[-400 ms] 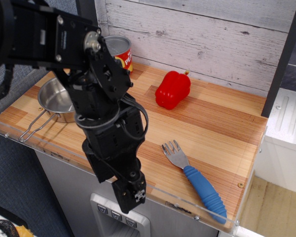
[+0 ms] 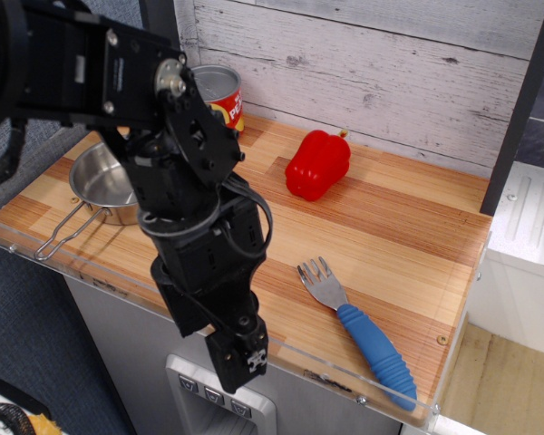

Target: Put the pot next to the pepper on the right

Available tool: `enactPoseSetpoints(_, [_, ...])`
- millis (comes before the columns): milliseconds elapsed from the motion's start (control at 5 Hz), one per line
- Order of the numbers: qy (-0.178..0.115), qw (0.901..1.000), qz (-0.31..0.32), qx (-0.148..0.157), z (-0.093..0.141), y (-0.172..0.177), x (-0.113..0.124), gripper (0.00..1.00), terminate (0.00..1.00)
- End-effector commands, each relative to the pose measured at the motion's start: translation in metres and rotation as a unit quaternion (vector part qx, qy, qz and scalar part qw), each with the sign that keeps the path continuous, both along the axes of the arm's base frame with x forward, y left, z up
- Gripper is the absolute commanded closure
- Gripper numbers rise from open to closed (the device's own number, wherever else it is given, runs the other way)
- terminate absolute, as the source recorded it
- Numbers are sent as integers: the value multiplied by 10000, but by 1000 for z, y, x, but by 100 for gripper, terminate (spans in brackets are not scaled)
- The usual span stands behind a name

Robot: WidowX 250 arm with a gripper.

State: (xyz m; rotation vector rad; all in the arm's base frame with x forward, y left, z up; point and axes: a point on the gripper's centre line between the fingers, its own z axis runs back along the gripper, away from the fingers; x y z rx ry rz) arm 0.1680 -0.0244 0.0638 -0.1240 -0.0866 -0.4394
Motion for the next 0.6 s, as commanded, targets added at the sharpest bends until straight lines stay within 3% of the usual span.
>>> enactPoseSetpoints(0, [-403,9977,528,110,20,37,17,0,0])
enactPoseSetpoints(400, [-385,9900,1242,539,25,85,47,0,0])
